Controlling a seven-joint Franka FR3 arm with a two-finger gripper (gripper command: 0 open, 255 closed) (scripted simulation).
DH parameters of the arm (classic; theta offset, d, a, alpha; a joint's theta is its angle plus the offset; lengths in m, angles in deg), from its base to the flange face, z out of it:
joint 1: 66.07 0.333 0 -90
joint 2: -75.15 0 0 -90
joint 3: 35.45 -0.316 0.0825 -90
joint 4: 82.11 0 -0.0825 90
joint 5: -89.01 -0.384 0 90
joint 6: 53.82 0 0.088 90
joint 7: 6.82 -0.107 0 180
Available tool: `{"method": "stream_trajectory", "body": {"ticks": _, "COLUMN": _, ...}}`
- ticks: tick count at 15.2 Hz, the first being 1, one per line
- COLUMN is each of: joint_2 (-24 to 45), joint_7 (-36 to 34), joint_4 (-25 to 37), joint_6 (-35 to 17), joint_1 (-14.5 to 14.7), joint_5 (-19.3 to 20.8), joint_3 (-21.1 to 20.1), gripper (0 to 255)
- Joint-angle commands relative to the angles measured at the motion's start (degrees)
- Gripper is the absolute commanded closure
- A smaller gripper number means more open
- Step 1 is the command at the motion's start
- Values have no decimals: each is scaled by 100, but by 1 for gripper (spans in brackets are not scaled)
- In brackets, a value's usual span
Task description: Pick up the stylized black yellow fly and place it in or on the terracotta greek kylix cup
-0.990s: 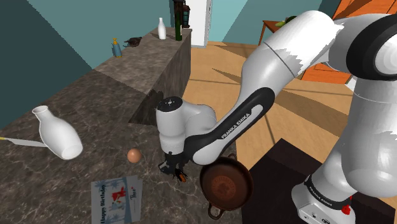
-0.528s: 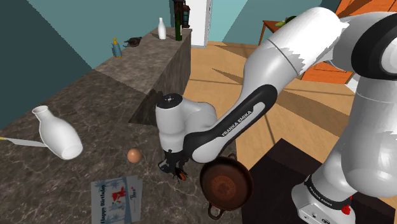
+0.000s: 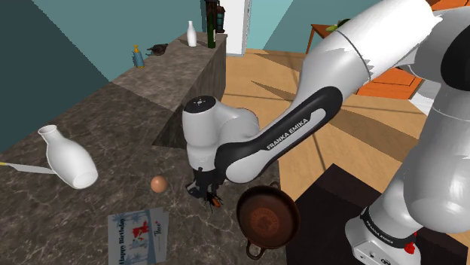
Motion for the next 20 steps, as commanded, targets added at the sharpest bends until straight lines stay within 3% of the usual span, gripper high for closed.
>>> {"method": "stream_trajectory", "body": {"ticks": 1, "joint_2": -102, "joint_7": 60, "joint_4": 58, "joint_6": 146, "joint_1": -26, "joint_5": -85, "joint_3": -32, "gripper": 255}}
{"method": "stream_trajectory", "body": {"ticks": 20, "joint_2": -929, "joint_7": 475, "joint_4": 678, "joint_6": 1455, "joint_1": -168, "joint_5": -688, "joint_3": -172, "gripper": 255}}
